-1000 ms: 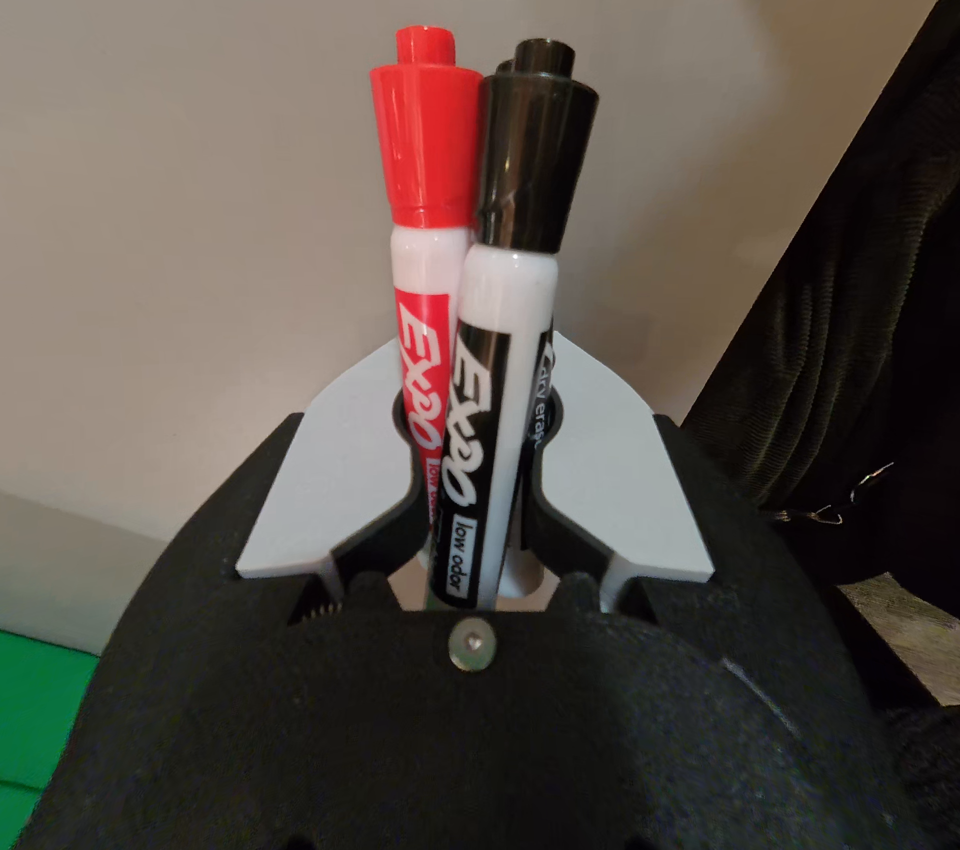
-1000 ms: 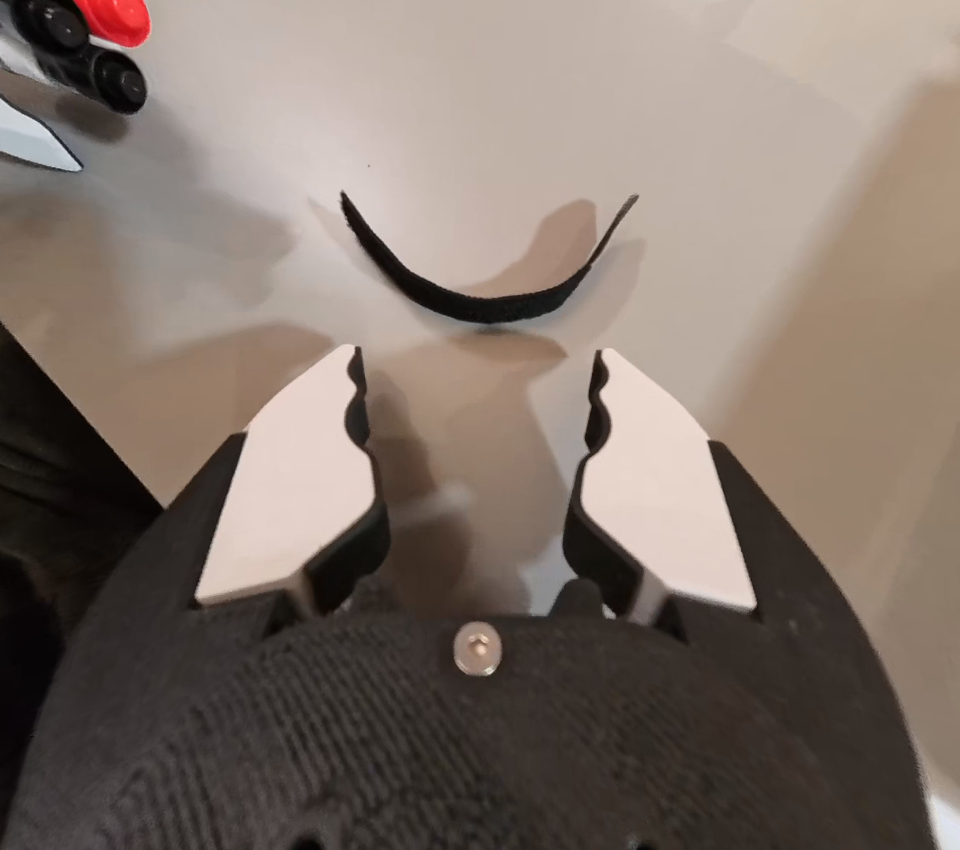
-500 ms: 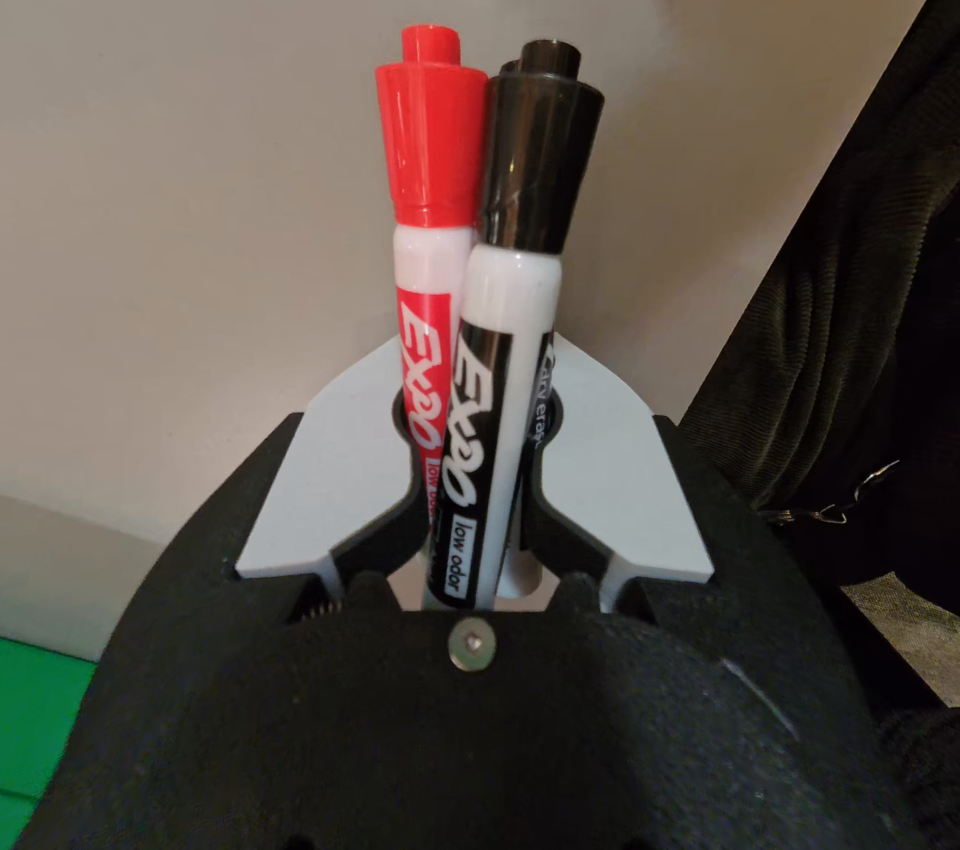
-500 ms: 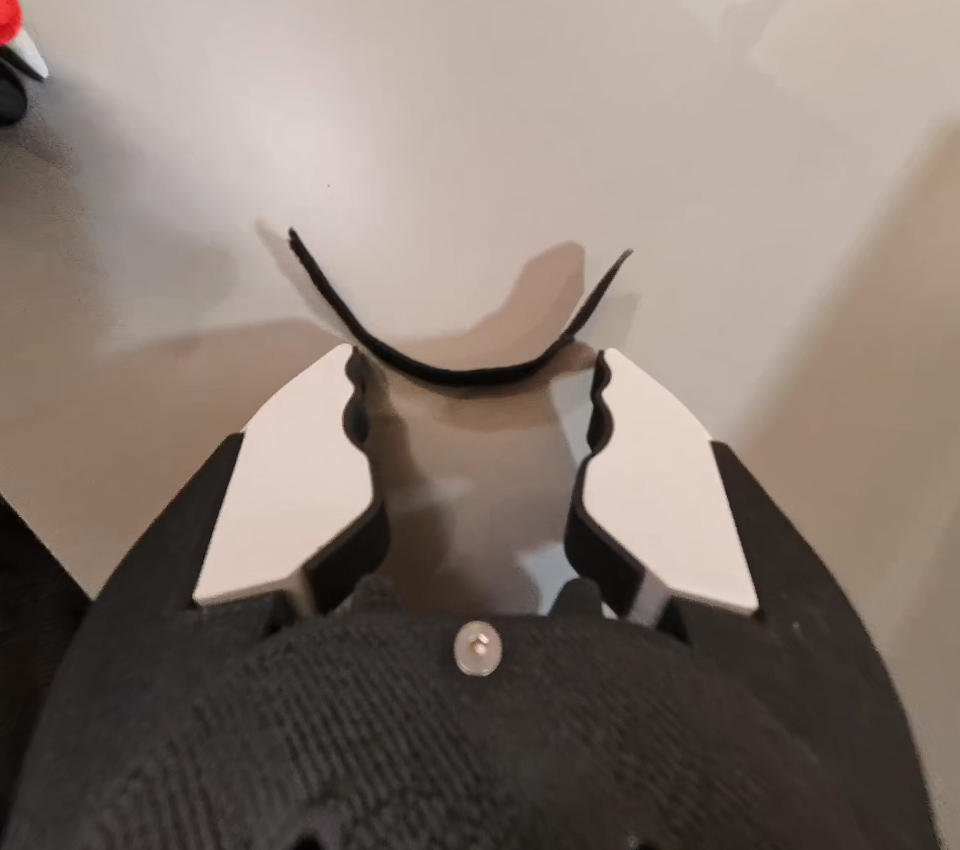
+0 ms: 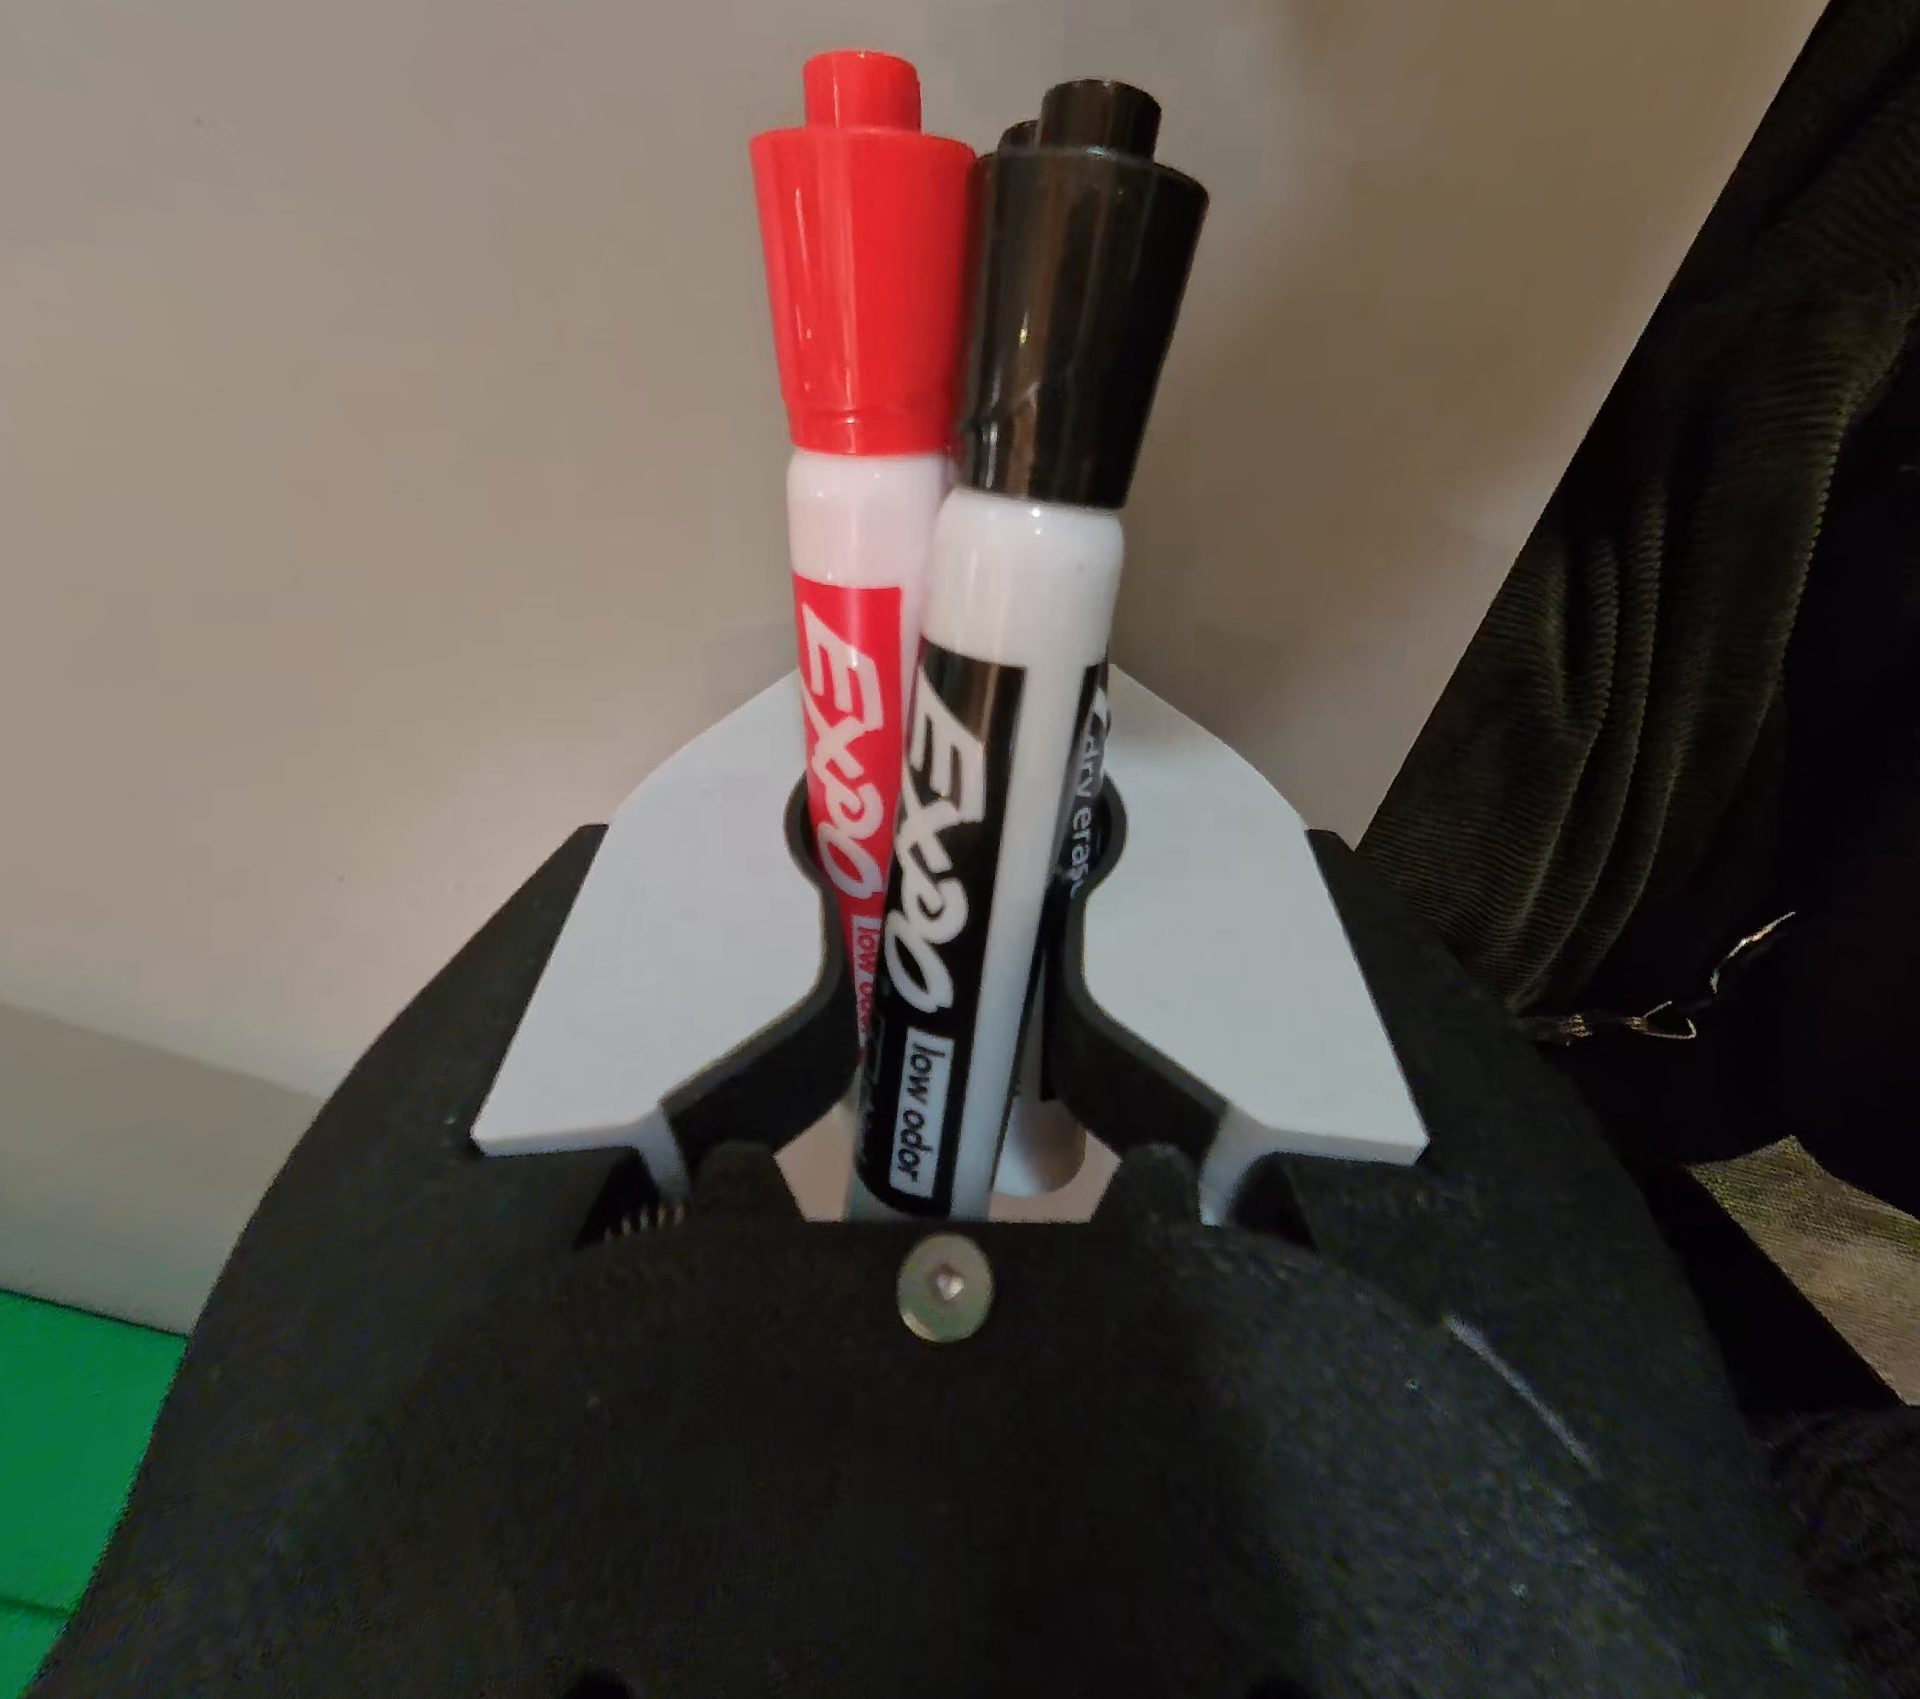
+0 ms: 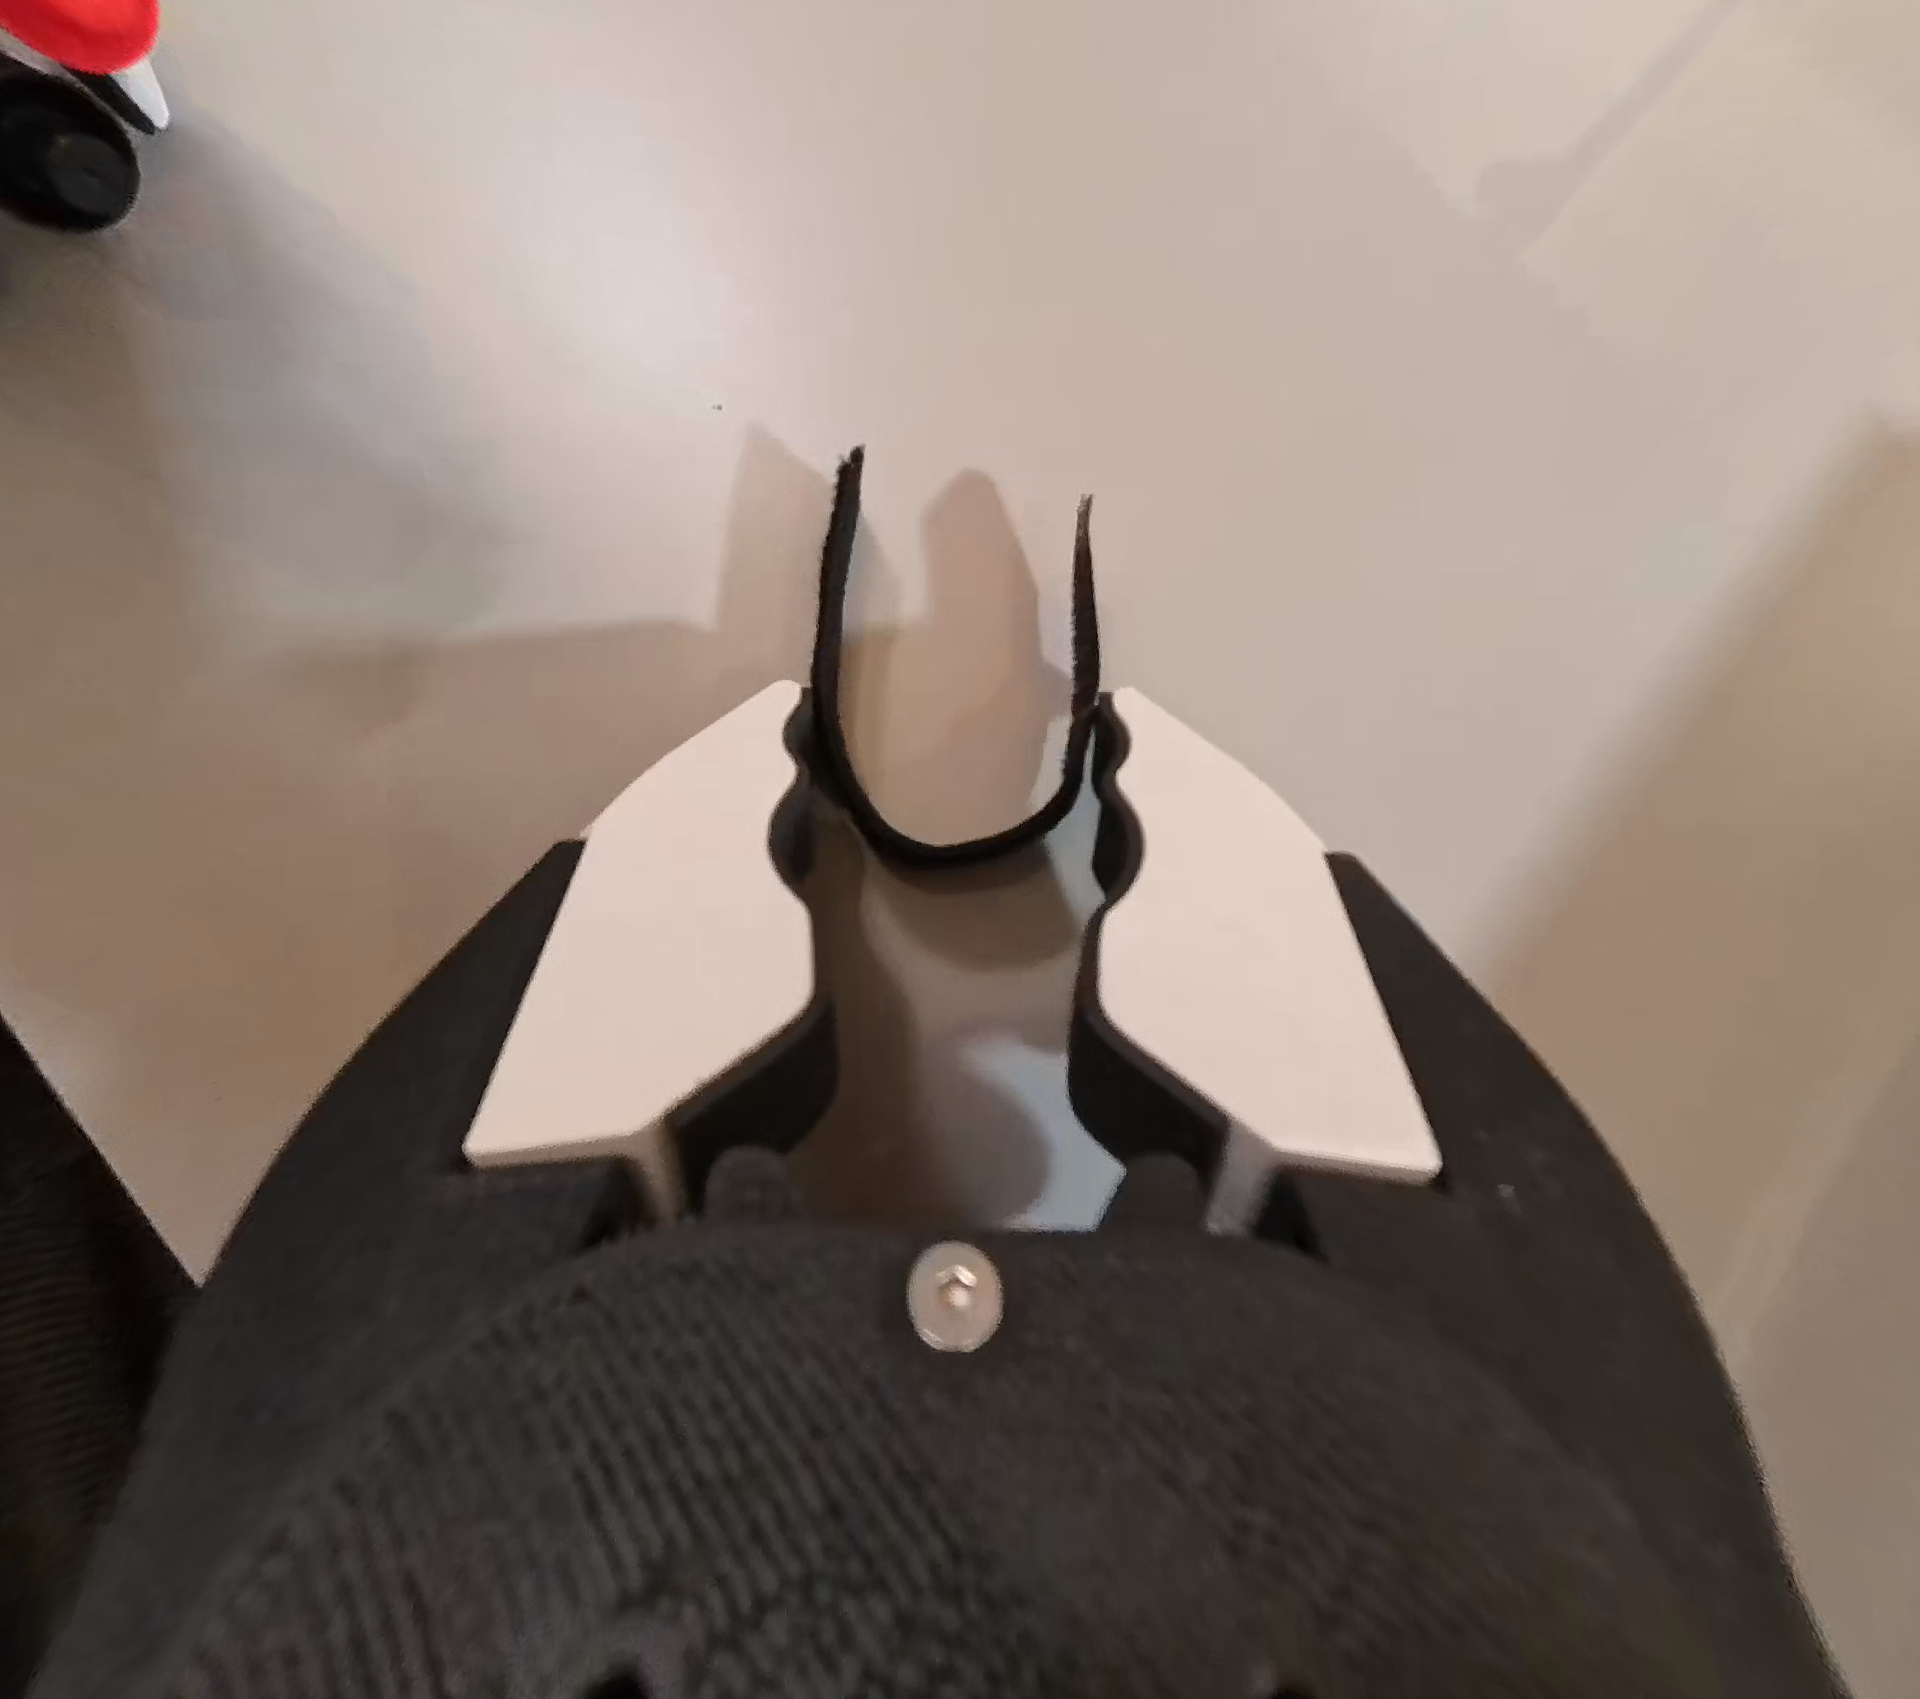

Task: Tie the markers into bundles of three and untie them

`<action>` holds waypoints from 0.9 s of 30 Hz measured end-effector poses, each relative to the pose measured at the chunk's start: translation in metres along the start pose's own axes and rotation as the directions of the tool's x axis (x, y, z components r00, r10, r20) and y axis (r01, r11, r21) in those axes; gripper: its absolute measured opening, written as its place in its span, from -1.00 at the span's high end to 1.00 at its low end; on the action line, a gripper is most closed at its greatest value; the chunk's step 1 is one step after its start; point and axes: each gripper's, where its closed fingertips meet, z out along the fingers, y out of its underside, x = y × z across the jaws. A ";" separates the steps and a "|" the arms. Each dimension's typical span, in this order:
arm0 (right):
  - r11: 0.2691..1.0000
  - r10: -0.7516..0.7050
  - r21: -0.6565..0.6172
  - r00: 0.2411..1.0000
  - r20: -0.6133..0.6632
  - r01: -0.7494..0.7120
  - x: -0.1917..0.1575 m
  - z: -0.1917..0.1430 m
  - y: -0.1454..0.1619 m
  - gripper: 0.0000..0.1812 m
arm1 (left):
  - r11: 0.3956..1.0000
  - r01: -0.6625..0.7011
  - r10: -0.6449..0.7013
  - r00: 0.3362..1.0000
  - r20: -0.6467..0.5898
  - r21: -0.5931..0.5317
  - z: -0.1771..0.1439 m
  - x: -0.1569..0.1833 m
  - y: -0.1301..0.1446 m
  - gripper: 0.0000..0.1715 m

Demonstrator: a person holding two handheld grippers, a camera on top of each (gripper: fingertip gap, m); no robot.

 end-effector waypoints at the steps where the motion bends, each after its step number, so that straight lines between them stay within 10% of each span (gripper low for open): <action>1: 1.000 -0.013 0.007 1.000 0.000 0.013 -0.001 0.000 -0.001 0.42 | 1.000 -0.002 0.002 1.000 -0.002 0.003 0.000 0.000 0.000 0.48; 16: 0.924 0.039 0.341 0.932 0.360 -0.170 -0.071 -0.036 -0.060 0.41 | 0.999 0.014 -0.007 0.993 -0.118 0.052 -0.006 0.013 0.003 0.49; 27: 0.607 0.189 0.447 0.666 0.722 -0.657 -0.099 -0.074 -0.102 0.40 | 0.987 0.024 0.003 0.986 -0.164 0.161 -0.041 0.024 -0.012 0.49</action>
